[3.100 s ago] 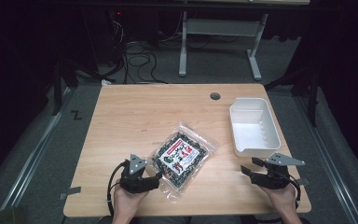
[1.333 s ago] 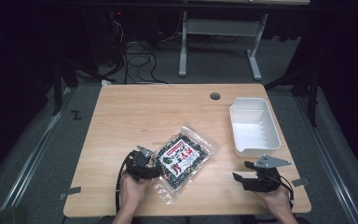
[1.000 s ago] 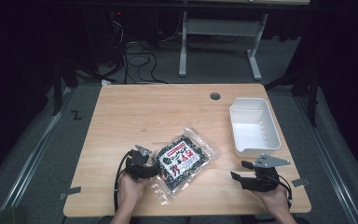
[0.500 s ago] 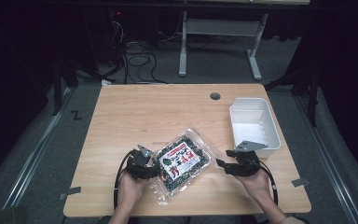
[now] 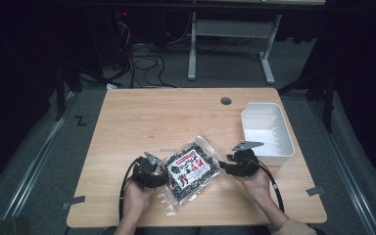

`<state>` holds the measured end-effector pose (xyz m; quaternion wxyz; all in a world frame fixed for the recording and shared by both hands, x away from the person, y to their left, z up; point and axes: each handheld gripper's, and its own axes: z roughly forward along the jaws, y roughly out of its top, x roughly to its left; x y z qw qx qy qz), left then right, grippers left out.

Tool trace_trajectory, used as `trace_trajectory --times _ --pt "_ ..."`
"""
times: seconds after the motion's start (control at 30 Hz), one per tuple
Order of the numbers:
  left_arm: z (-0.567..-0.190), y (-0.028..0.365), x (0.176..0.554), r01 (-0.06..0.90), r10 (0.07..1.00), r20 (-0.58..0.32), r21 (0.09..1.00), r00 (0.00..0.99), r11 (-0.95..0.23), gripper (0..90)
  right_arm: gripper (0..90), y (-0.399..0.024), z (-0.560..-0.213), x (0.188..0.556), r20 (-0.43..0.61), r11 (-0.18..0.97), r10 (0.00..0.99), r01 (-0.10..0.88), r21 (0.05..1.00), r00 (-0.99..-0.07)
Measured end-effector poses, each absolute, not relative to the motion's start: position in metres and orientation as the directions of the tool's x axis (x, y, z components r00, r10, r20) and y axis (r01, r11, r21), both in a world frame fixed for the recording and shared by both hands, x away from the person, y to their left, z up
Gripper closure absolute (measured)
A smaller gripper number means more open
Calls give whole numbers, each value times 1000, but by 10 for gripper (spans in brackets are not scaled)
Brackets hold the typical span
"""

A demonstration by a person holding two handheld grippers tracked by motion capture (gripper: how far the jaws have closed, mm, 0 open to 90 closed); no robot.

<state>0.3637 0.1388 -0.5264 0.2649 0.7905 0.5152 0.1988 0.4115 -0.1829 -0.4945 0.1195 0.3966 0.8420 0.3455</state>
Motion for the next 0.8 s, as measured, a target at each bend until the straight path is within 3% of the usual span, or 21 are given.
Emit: trace_trajectory --times 0.43,0.8 --pt "-527 138 363 708 923 41 629 383 -321 325 603 -179 -506 426 156 409 766 660 630 -624" --pt "-527 139 362 708 927 31 635 375 -308 322 868 -178 -503 426 138 436 740 625 648 -658"
